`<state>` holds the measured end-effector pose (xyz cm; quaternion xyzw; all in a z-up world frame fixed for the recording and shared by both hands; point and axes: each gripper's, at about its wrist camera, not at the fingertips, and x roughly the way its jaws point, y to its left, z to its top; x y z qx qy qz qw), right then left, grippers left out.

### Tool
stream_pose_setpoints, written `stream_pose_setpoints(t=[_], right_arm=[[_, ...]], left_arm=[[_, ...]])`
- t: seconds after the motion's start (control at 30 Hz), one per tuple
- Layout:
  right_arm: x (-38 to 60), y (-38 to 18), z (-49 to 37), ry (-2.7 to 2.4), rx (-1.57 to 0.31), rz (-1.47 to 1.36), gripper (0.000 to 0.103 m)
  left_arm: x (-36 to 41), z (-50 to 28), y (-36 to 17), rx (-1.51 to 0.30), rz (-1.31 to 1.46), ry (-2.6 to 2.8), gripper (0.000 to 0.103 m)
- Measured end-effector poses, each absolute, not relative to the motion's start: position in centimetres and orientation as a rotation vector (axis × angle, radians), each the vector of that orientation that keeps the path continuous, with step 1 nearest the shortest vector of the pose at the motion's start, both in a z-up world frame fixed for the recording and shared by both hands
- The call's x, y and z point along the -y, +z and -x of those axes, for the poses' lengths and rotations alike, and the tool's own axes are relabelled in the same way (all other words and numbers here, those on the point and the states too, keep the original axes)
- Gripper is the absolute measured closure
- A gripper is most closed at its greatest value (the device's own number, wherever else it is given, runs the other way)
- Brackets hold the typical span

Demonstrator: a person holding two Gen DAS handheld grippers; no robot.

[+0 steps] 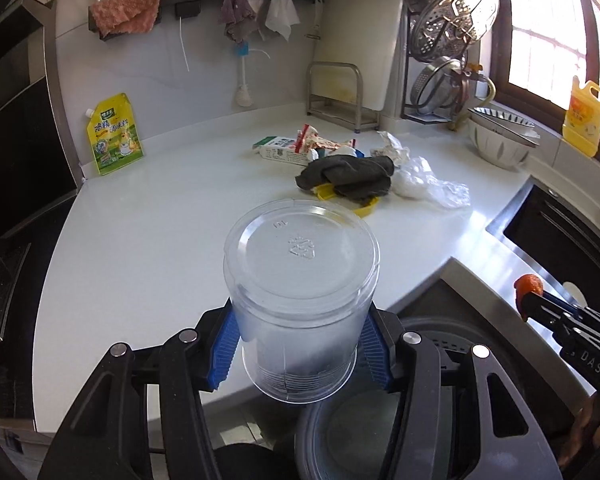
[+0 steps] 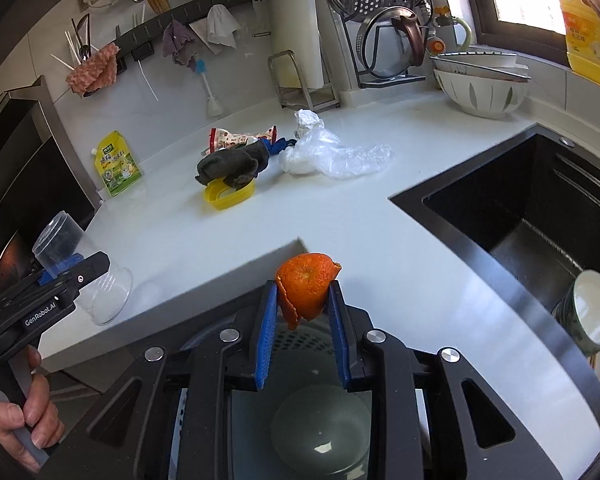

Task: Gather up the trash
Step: 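Carry the orange peel and clear cup over the bin and release both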

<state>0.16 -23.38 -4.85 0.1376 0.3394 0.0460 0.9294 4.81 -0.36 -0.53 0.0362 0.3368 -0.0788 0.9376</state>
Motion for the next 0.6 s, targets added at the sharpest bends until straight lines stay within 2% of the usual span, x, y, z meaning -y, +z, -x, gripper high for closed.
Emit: stream_pose_setpoints(t=[0.27,0.6], right_arm=[[22.3,-6.7,4.7,0.111,-0.727,-0.304,0.078],[21.3,-8.6,7.4,0.126,-0.778,-0.283,0.078]], left_arm=[[2.5,-0.1,-2.6,-0.730,-0.083,-0.245,0.050],[3.8,1.9,-6.4,-0.825,-0.085,-0.286,0.050]])
